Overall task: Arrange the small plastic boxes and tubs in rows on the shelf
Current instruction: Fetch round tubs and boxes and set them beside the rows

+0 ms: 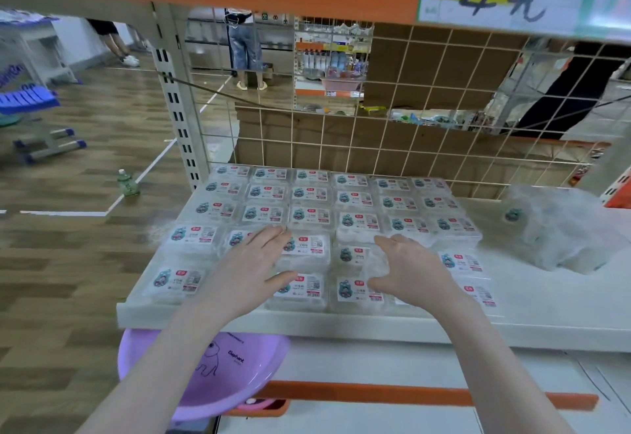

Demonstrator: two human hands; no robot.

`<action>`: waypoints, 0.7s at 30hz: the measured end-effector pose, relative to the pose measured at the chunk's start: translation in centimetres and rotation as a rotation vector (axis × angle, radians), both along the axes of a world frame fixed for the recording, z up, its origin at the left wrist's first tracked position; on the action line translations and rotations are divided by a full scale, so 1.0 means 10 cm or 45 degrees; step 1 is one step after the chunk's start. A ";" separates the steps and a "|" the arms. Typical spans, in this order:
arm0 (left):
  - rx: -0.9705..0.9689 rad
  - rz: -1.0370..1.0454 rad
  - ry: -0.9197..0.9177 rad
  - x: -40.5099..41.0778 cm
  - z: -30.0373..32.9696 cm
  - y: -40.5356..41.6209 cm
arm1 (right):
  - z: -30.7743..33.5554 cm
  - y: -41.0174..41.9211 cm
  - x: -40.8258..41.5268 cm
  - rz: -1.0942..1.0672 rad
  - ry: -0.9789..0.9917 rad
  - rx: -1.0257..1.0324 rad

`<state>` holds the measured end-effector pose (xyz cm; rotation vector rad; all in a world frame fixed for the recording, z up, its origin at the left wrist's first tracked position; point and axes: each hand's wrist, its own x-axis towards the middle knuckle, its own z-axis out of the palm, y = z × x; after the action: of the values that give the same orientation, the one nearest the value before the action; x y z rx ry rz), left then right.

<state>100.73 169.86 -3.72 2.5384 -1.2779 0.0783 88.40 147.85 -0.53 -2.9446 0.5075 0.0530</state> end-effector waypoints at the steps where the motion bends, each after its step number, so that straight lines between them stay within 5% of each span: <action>1: -0.006 0.017 0.008 0.00 -0.01 0.02 | 0.02 0.02 0.02 0.004 0.014 -0.021; 16: 0.032 0.113 0.026 -0.05 -0.07 0.03 | -0.01 -0.08 -0.03 -0.005 -0.537 0.885; 21: 0.055 0.131 0.029 -0.06 -0.08 0.02 | -0.20 -0.31 -0.32 -0.133 -0.519 0.902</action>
<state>100.11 170.03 -4.53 2.6328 -1.1524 0.0439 85.23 144.71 -2.51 -2.1550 0.4557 -0.3078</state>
